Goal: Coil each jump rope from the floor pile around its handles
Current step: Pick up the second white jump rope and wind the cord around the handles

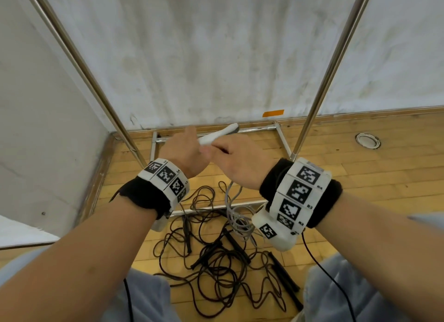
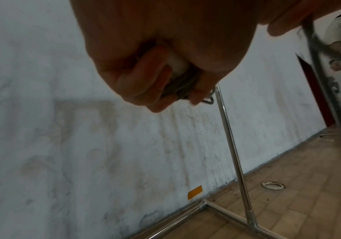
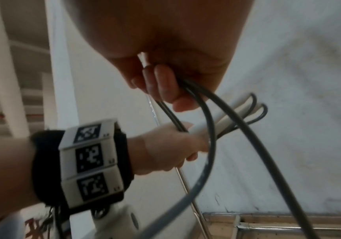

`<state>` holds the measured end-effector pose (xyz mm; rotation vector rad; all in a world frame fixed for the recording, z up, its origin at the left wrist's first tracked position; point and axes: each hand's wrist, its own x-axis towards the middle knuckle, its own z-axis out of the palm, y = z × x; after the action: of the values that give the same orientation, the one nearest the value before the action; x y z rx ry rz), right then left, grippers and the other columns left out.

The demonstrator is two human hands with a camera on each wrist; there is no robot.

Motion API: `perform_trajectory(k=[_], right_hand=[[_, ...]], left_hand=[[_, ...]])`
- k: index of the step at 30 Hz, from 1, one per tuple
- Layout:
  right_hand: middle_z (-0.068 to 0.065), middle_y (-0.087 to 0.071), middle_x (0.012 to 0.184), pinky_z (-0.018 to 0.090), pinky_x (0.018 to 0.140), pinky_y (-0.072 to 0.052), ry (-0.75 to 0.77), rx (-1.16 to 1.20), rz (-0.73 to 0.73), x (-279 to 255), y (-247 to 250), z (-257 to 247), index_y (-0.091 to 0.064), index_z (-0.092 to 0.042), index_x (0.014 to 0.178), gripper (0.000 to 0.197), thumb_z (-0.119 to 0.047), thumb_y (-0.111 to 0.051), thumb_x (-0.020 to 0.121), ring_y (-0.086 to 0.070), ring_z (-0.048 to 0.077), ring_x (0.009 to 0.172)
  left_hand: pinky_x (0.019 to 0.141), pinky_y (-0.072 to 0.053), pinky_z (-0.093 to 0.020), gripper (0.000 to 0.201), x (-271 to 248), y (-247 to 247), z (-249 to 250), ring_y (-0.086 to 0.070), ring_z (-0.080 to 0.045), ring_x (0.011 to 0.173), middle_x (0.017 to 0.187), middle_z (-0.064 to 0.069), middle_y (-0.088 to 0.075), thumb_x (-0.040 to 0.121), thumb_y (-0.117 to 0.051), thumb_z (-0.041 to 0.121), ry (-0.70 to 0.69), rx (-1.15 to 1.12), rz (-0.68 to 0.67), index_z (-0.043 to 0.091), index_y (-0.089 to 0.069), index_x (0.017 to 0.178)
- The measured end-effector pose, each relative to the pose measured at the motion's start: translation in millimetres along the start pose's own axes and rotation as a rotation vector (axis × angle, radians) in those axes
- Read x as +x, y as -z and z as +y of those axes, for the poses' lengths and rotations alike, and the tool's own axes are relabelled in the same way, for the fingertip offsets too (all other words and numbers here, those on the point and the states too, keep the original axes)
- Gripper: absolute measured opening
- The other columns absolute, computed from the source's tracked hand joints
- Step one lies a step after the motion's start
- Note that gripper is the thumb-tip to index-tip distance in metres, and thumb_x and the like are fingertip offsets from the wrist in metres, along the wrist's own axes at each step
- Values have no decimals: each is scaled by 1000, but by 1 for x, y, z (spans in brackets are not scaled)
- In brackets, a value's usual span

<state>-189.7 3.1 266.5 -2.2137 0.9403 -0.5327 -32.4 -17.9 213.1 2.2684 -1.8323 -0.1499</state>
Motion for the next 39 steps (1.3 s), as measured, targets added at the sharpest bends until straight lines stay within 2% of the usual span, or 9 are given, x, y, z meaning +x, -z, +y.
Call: perform_trajectory(k=[7, 14, 18, 21, 27, 30, 33, 36, 39], right_hand=[[-9, -42, 56, 10, 47, -31, -49, -82, 197, 8, 29, 29, -62, -8, 77, 34, -29, -44, 98, -38, 4, 48], [-2, -44, 57, 25, 52, -34, -134, -143, 311, 21, 44, 55, -63, -11, 75, 39, -42, -50, 94, -42, 13, 54], [-1, -32, 53, 17, 44, -28, -213, 40, 228, 25, 57, 61, -64, -12, 65, 44, -50, -57, 87, -32, 8, 44], [2, -37, 54, 25, 53, -30, -261, 206, 138, 25, 59, 66, -54, -16, 56, 44, -49, -58, 86, -35, 16, 52], [-10, -45, 46, 23, 47, -29, -307, 448, 69, 29, 32, 73, -50, -15, 66, 31, -29, -53, 93, -34, 8, 43], [-8, -41, 49, 27, 50, -28, -305, 447, 29, 26, 12, 66, -47, -25, 51, 42, -46, -49, 88, -32, 12, 49], [-9, -39, 47, 25, 47, -26, -357, 456, -17, 25, -3, 55, -42, -27, 44, 58, -59, -37, 91, -29, 10, 44], [-8, -38, 48, 25, 45, -24, -435, 484, -60, 26, -11, 45, -40, -23, 52, 56, -56, -29, 95, -28, 11, 42], [-7, -39, 54, 25, 49, -27, -367, 273, -33, 21, -17, 37, -43, -18, 60, 53, -50, -25, 99, -34, 12, 47]], left_hand=[[45, -27, -27, 21, -6, 2, 2, -45, -15, 56, 71, 3, -48, 85, -53, 26, -23, 103, -18, 18, -37, 94], [52, -39, -31, 20, -23, 6, 15, -49, -18, 60, 75, 4, -52, 85, -54, 22, -328, -5, -12, 22, -36, 92], [51, -34, -28, 26, -29, 17, 14, -46, -12, 59, 73, 9, -50, 83, -59, 21, -428, -161, 3, 28, -35, 91], [48, -29, -24, 28, -34, 26, 18, -45, -4, 58, 67, 14, -46, 80, -63, 20, -427, -291, 28, 30, -37, 87], [46, -35, -7, 28, -41, 39, 31, -50, 7, 56, 65, 13, -49, 76, -67, 11, -321, -619, 133, 26, -45, 85], [44, -37, -7, 31, -40, 43, 35, -52, 12, 58, 73, 13, -53, 75, -68, 11, -211, -730, 181, 23, -44, 93], [39, -35, -9, 38, -38, 46, 38, -53, 7, 51, 75, 7, -56, 77, -66, 14, -136, -844, 200, 30, -40, 100], [40, -32, -10, 29, -30, 50, 32, -44, 2, 46, 68, 8, -49, 77, -63, 13, -128, -817, 171, 35, -45, 82], [40, -30, -10, 22, -23, 48, 22, -41, 0, 47, 63, 8, -43, 80, -59, 12, -106, -699, 150, 29, -45, 75]])
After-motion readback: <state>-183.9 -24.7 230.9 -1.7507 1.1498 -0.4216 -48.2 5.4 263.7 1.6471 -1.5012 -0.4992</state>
